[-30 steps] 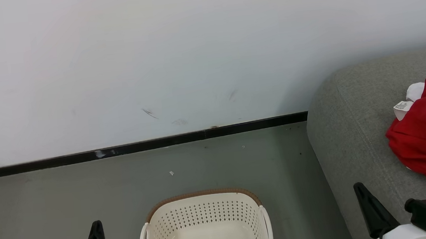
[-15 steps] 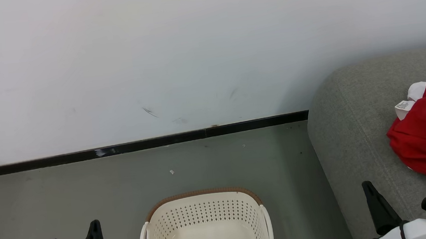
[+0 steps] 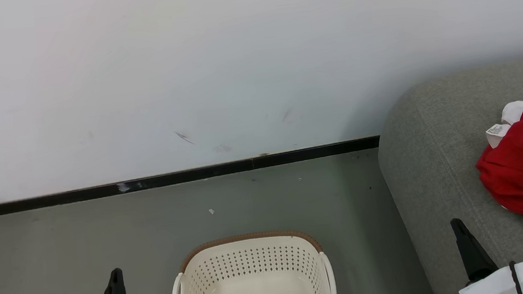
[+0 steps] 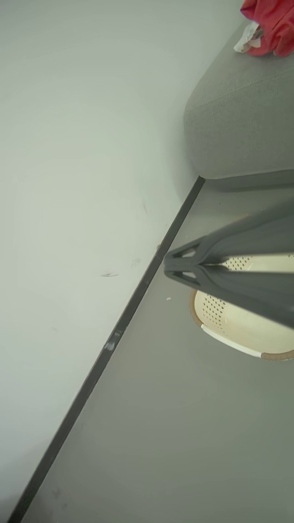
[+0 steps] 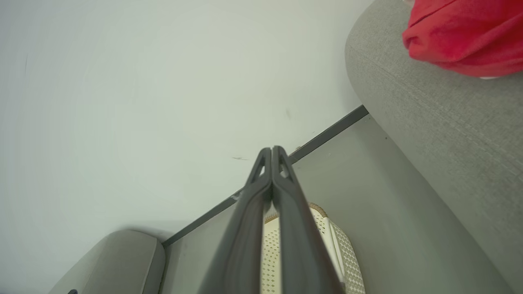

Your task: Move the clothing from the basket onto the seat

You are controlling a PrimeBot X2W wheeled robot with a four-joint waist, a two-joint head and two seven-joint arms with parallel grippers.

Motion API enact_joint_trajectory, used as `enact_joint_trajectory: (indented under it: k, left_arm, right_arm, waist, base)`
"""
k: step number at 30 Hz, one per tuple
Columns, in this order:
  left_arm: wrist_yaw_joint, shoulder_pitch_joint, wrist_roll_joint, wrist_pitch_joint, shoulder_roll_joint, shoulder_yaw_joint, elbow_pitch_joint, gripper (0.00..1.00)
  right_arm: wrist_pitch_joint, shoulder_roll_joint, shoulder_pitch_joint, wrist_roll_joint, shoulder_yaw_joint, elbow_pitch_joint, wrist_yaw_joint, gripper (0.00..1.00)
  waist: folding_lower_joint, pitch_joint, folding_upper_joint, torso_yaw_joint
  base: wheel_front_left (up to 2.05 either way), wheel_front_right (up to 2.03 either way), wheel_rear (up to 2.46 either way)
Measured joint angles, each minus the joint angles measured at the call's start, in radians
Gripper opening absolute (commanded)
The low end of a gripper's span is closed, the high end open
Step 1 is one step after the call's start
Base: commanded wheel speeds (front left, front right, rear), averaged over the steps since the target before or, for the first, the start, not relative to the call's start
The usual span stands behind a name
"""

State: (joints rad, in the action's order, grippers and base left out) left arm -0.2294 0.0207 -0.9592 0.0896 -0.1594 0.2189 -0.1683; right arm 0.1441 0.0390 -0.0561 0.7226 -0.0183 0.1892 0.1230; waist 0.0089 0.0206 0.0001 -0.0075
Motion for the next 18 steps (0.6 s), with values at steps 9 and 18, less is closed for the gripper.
enact_joint_trajectory:
  k: [9,18]
  left_arm:
    - [0.04,0.0,-0.093,-0.027,0.015,-0.042,0.0,0.0]
    - [0.084,0.0,-0.191,-0.055,0.033,-0.084,-0.003,0.0]
  right_arm:
    - [-0.027,0.007,0.005,0.14,-0.003,0.014,0.0,0.0]
    - [-0.052,0.019,0.041,0.28,-0.006,0.022,0.0,0.0]
  waist:
    - [-0.0025,-0.002,0.0,0.001]
    - [-0.0064,-0.008,0.0,0.002]
  base:
    - [0.0,0.0,0.0]
    - [0.0,0.0,0.0]
